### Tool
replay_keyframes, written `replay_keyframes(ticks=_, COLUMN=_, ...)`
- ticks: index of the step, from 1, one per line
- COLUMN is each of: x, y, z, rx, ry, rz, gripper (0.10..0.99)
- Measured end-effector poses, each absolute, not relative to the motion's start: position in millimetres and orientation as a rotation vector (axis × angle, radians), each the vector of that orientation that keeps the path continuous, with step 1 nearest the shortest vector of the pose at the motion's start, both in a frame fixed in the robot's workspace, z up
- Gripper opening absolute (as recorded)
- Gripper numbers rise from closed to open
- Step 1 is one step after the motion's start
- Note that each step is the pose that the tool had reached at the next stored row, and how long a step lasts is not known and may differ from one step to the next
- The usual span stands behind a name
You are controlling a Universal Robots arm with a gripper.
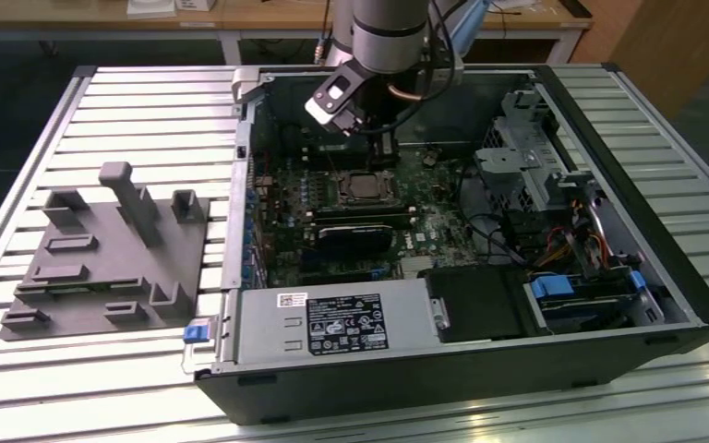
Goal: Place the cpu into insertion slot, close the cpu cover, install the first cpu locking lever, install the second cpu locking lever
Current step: 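Close the cpu cover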
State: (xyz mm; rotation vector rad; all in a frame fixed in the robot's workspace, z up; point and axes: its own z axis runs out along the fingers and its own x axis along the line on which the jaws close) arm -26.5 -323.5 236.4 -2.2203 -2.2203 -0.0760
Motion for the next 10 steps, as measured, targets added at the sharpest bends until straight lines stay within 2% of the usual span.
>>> replay_keyframes(ticks=10, x=-36.5, y=-323.5, z=229.3, rx=-2.220, ry=-2.220, rz=-0.076, gripper=0.106)
